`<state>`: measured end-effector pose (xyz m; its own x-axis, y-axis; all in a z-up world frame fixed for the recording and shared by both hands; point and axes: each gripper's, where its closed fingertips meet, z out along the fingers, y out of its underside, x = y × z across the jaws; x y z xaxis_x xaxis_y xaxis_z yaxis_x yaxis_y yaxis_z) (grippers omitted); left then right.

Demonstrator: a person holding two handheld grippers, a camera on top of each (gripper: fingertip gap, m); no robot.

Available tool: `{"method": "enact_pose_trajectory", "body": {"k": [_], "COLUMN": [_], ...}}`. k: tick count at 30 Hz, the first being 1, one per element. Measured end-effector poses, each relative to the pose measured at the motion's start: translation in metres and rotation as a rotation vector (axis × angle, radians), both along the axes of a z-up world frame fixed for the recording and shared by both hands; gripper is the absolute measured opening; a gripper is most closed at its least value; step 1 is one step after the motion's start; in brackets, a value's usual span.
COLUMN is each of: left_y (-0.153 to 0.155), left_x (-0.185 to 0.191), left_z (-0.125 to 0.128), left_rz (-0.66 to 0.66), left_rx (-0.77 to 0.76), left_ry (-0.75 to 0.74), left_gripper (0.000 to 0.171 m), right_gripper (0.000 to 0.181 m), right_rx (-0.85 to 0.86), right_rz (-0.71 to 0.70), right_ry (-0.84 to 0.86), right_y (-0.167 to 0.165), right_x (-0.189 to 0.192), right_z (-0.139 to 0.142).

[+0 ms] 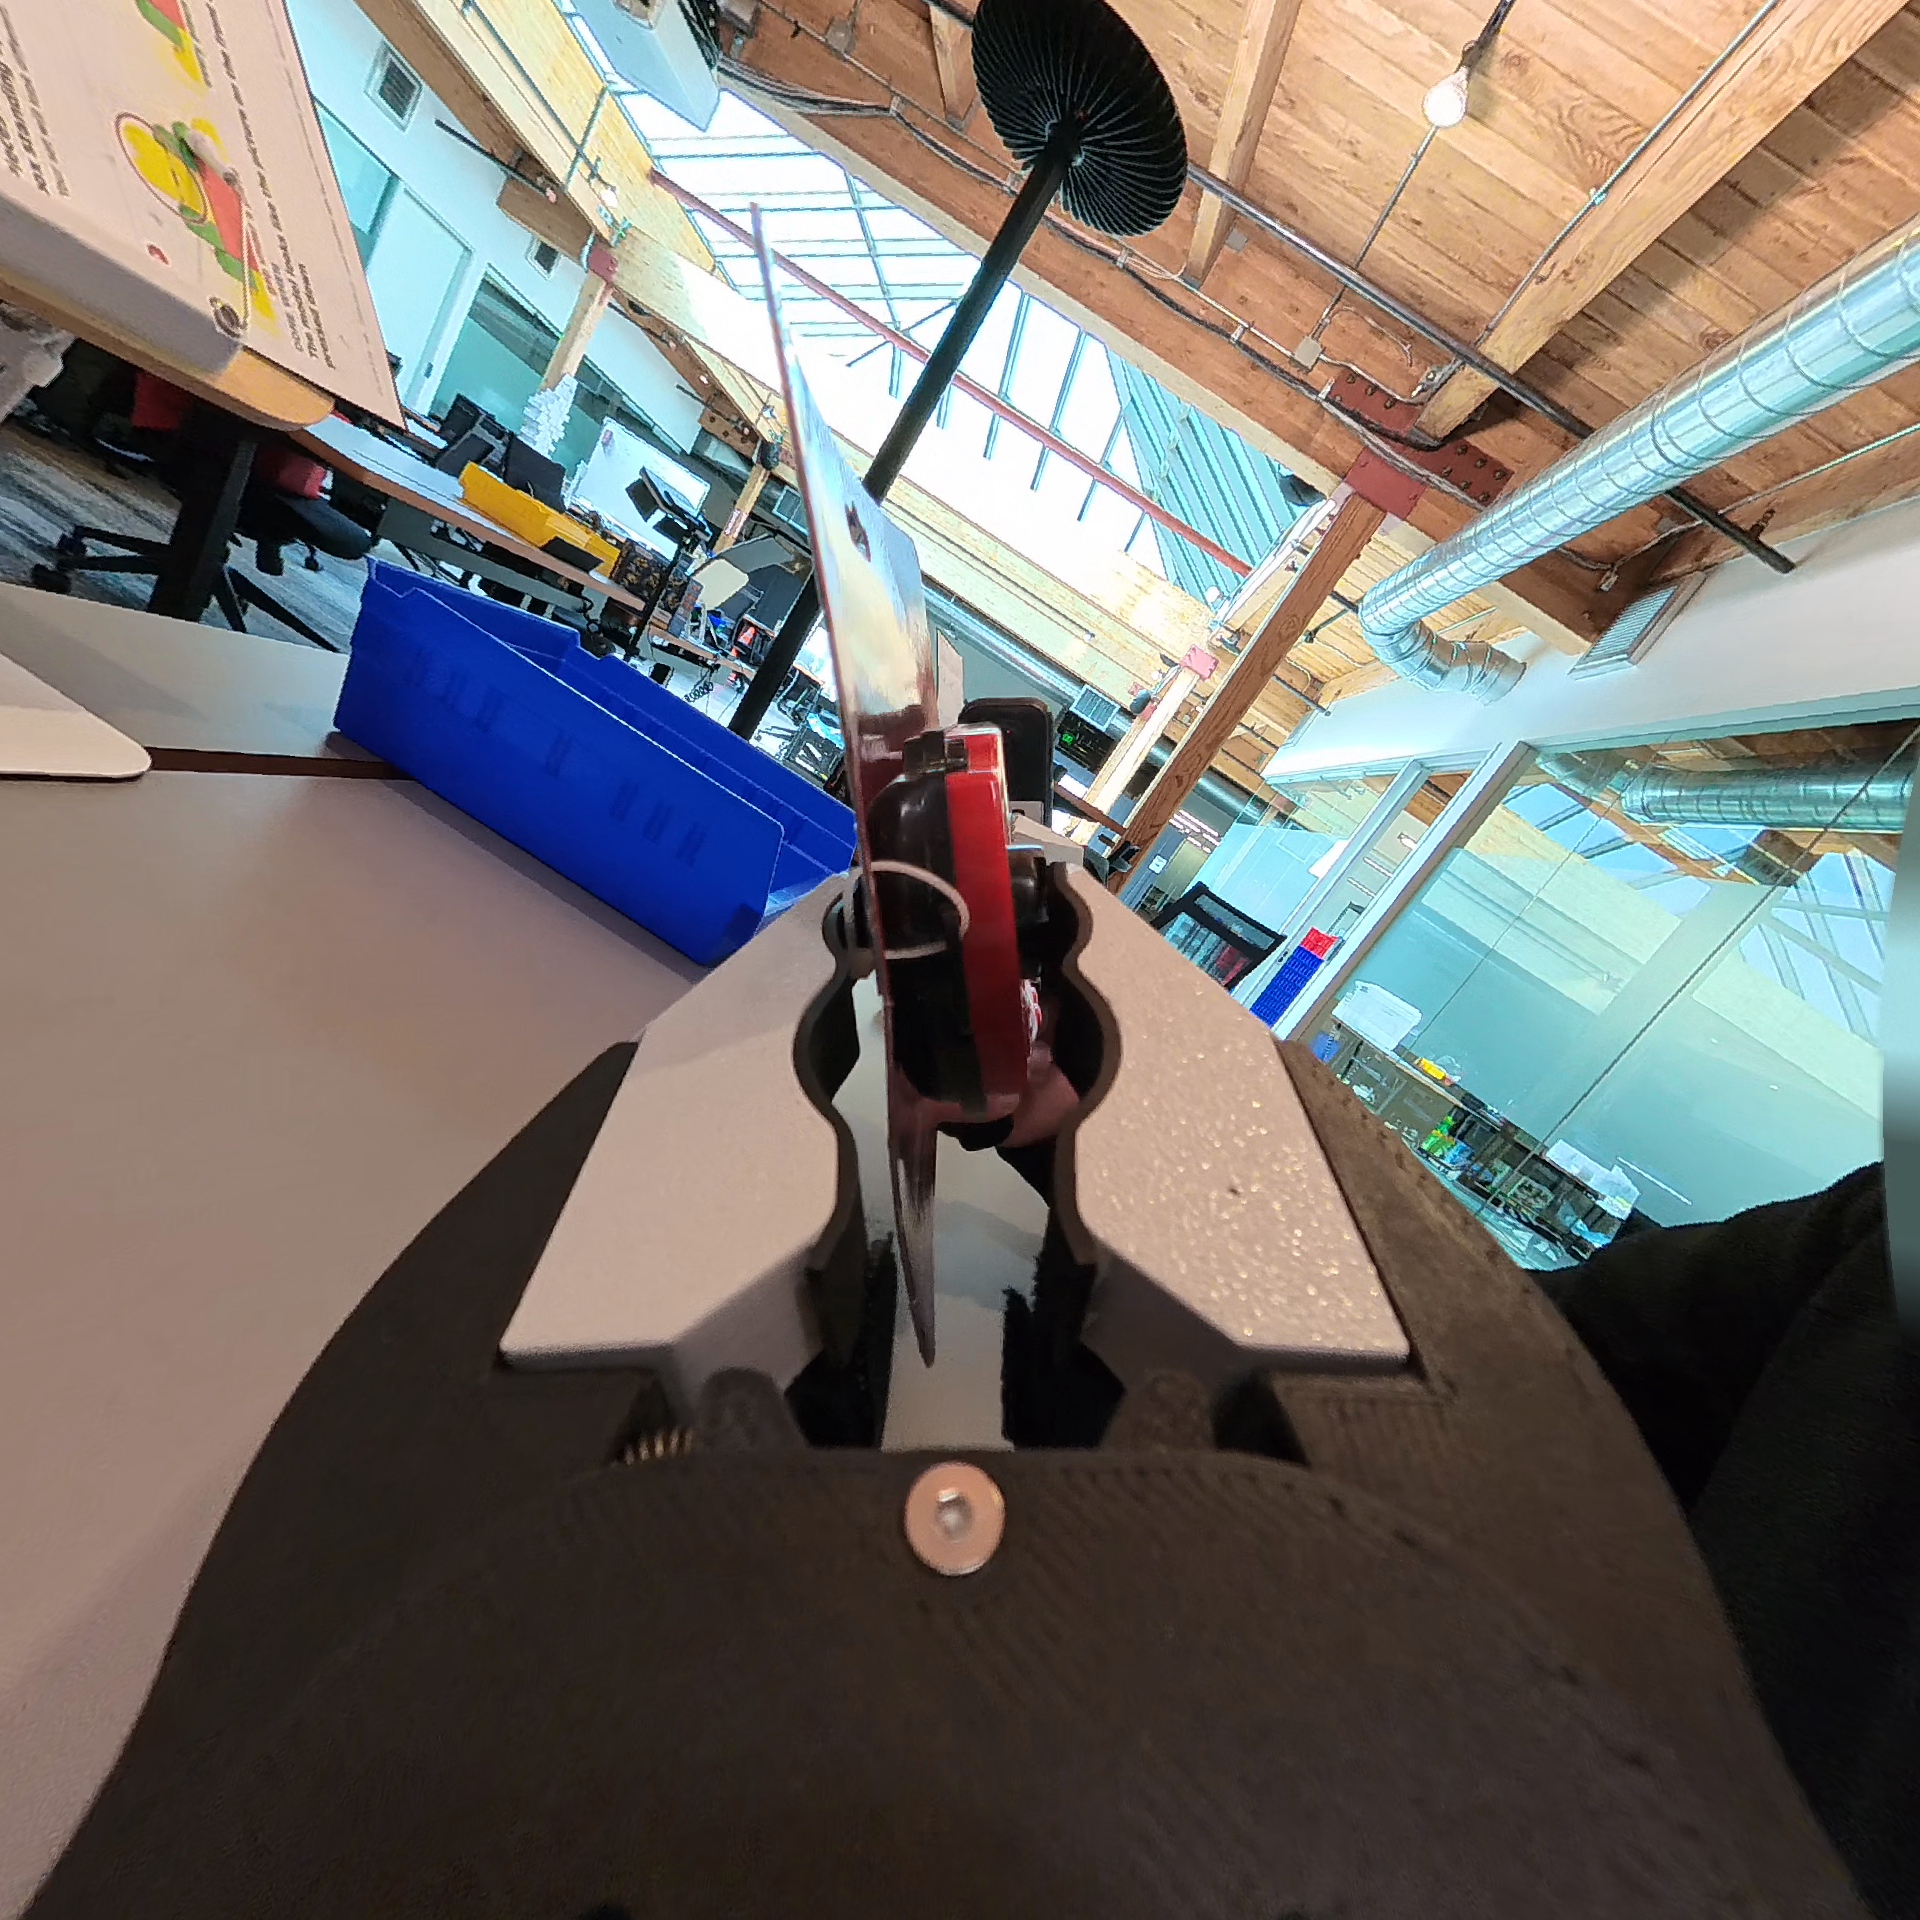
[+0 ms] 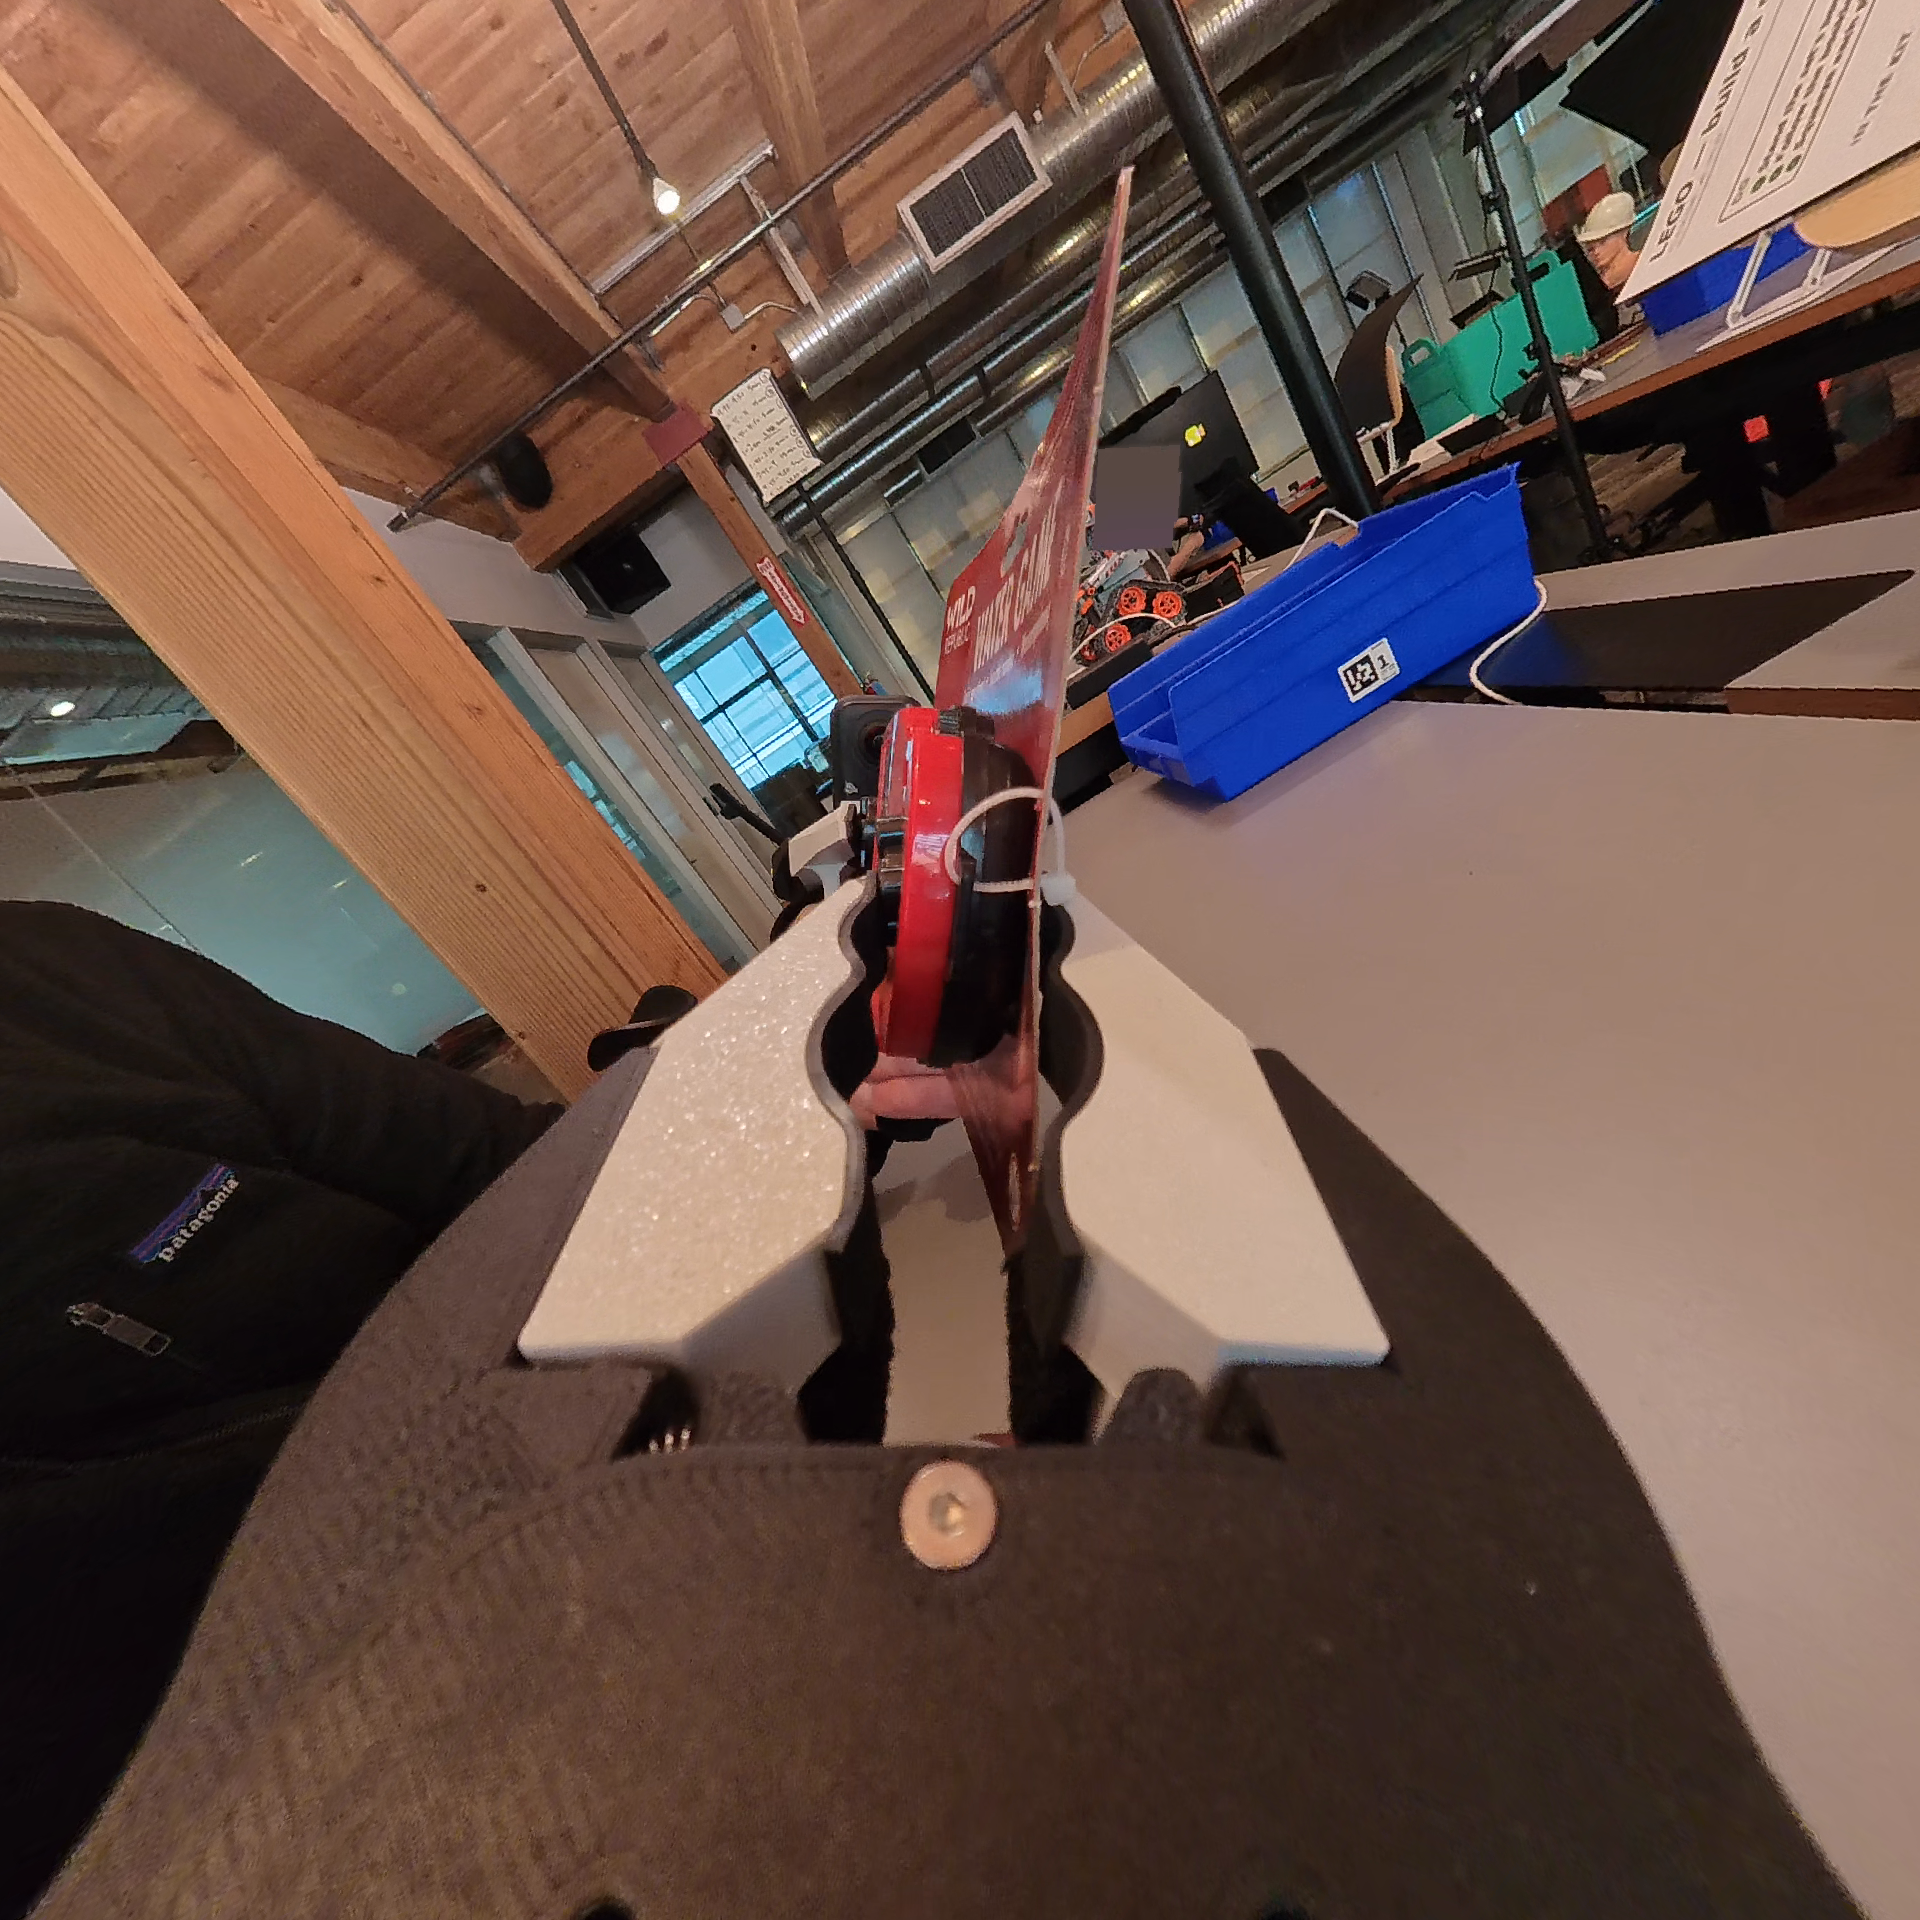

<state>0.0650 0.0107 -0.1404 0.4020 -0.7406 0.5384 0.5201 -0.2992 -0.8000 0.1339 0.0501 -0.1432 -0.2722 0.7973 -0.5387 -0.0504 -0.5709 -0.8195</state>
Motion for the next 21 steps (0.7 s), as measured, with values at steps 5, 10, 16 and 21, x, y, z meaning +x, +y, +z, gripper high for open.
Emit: {"method": "enact_pose_trajectory", "body": {"k": [5,10,16,21], "left_y": [0.0011,0.0006,0.0015,0.0014], "left_x": [0.0003,-0.0004,-0.0031,-0.0016], "left_z": [-0.0017,0.0011,0.0022,0.0021], "left_rz": [0.003,0.003,0.016,0.006], "left_rx": [-0.005,0.010,0.009,0.009], "left_ry": [0.002,-0.012,-0.020,-0.025], "left_gripper": [0.034,0.031,0.028,0.027], "right_gripper": [0.023,0.027,0.034,0.031], "right_rx": [0.008,-0.020,-0.039,-0.064], "right_rz": [0.000,0.008,-0.011,-0.001], "right_ry": [-0.018,0.007,0.023,0.056], "right_y": [-0.0010,-0.0009,0.0014,0.0025], "right_x": [0.0010,0.0002,-0.0014,0.0006], "right_z": [-0.0006,0.0016,0.0031,0.0061]}}
